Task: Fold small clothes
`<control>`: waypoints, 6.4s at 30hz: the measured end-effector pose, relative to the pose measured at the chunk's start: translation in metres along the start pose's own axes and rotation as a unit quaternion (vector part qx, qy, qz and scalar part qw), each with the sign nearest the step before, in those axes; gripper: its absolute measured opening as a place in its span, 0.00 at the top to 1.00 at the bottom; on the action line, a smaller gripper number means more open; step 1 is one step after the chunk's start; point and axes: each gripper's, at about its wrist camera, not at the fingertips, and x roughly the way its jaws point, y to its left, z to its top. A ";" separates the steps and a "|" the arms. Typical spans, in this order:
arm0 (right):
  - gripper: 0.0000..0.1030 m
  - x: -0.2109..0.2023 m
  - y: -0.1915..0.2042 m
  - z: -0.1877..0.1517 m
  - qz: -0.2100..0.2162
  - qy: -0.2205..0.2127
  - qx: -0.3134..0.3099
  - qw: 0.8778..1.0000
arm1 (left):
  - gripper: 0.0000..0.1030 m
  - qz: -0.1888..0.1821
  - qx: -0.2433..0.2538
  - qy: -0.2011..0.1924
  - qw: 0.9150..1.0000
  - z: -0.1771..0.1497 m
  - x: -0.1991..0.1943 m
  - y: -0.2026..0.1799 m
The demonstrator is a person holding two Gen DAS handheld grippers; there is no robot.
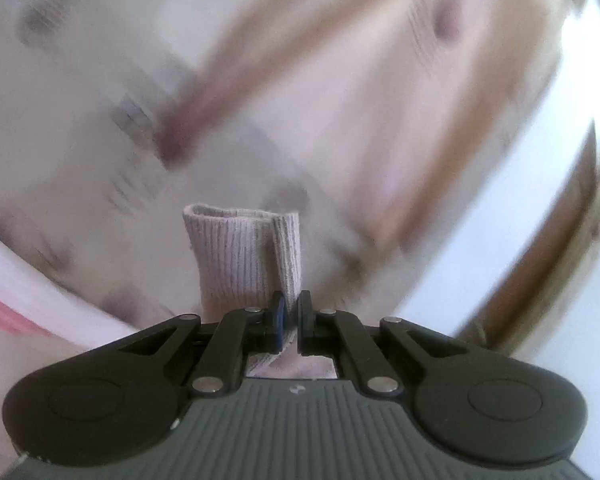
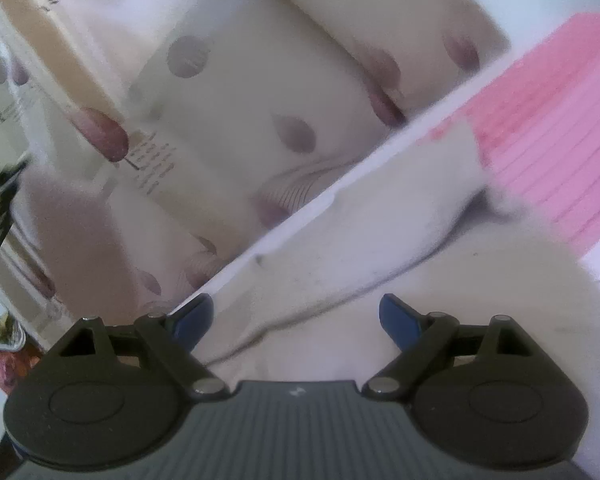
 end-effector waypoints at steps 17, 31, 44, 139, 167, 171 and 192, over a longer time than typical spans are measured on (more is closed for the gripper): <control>0.09 -0.035 -0.060 0.001 0.068 -0.033 0.114 0.991 | 0.07 -0.013 0.085 0.154 0.984 -0.188 0.156 -0.022; 0.09 -0.036 -0.032 0.061 -0.068 -0.046 -0.111 0.990 | 0.03 0.181 0.105 0.050 0.977 -0.184 -0.029 0.127; 0.93 0.007 -0.009 0.086 -0.080 0.018 -0.209 0.975 | 0.00 0.203 0.019 -0.006 0.979 -0.192 -0.057 0.162; 0.00 -0.190 0.007 -0.044 -0.121 0.004 -0.172 0.978 | 0.00 0.174 0.087 0.097 0.976 -0.206 -0.170 0.128; 0.69 -0.181 -0.012 -0.076 -0.091 0.101 -0.143 0.980 | 0.15 0.138 0.088 0.165 0.973 -0.264 -0.249 0.126; 0.71 -0.182 -0.020 -0.071 -0.070 0.106 -0.107 0.986 | 0.91 0.121 0.023 0.184 0.975 -0.267 -0.245 0.138; 0.89 -0.175 -0.030 -0.063 -0.043 0.114 -0.049 0.991 | 0.92 0.103 0.020 0.151 0.983 -0.265 -0.238 0.132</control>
